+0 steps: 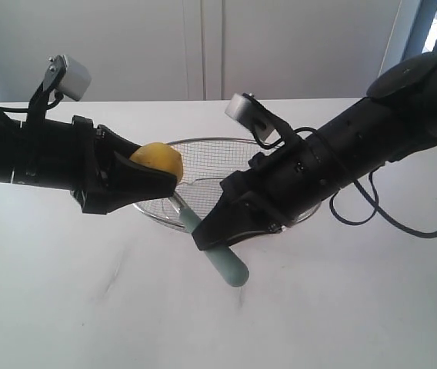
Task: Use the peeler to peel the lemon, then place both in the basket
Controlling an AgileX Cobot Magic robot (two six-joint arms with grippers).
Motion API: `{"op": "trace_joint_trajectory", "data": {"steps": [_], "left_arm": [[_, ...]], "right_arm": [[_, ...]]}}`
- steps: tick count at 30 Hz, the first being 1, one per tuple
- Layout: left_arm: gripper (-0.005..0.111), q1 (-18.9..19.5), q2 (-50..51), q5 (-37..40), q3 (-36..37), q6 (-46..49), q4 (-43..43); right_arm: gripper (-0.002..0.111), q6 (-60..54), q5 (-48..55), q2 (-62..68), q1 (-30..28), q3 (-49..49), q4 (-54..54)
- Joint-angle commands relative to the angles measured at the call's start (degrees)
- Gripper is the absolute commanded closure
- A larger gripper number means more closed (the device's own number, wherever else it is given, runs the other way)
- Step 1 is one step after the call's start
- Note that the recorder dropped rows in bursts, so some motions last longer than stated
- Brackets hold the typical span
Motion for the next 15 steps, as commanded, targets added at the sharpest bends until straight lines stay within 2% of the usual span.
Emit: {"op": "trace_joint_trajectory", "data": {"steps": [1,11,15], "left_arm": [[0.107,-0.2,-0.1,1.2,0.1,-0.5,-1.1],[0.107,-0.2,-0.1,1.2,0.1,-0.5,-1.1],[0.107,-0.2,-0.1,1.2,0.1,-0.5,-1.1]], "right_arm": [[0.108,0.2,-2.3,-0.3,-0.4,0.0,-0.2],[0.108,1.0,-4.3,-1.0,-0.4,0.0,-0.5],[0.108,1.7,-4.5,-2.6,-2.4,0.0,-0.5]]}}
